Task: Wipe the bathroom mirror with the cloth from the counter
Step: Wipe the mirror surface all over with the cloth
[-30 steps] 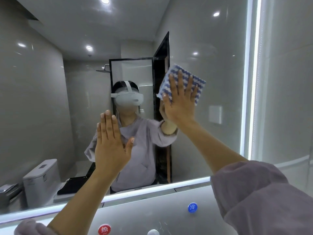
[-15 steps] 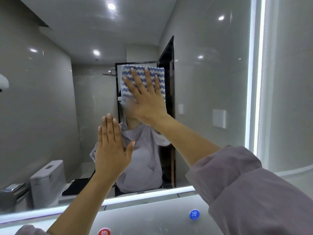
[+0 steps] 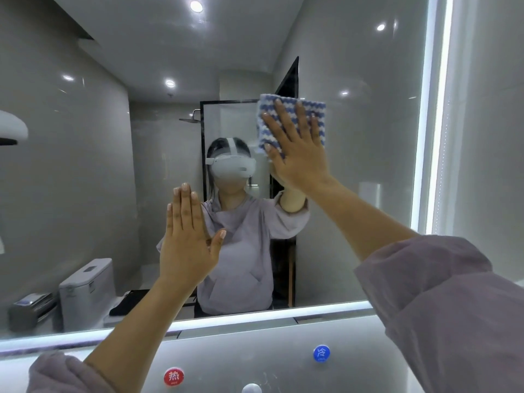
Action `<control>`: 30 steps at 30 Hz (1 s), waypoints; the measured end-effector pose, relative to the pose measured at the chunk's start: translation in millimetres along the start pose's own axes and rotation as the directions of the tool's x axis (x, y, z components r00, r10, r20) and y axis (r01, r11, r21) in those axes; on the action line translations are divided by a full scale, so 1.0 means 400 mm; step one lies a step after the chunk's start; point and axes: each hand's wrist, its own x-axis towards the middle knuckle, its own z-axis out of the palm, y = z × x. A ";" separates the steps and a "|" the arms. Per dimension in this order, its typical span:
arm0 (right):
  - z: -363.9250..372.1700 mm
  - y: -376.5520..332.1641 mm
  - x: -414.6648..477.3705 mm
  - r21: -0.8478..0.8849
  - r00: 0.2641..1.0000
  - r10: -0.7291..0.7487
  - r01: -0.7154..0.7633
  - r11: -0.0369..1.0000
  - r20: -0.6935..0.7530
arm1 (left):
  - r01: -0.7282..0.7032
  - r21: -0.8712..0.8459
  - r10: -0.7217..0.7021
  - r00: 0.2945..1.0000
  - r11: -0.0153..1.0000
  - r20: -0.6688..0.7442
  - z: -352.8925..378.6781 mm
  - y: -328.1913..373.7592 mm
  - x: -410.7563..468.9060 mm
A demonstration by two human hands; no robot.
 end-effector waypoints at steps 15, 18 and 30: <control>-0.008 0.140 -0.054 0.016 0.979 0.201 -0.202 0.979 0.025 | 0.030 -0.052 -0.032 0.998 0.998 -0.046 -0.066 0.035 0.041; -0.007 0.142 -0.053 0.003 0.981 0.194 -0.195 0.981 0.028 | -0.020 -0.037 0.018 0.999 0.999 -0.049 -0.077 0.045 0.085; -0.005 0.168 -0.058 0.004 0.992 0.120 -0.120 0.993 0.027 | -0.076 -0.033 0.074 0.995 0.997 -0.059 -0.057 0.088 0.202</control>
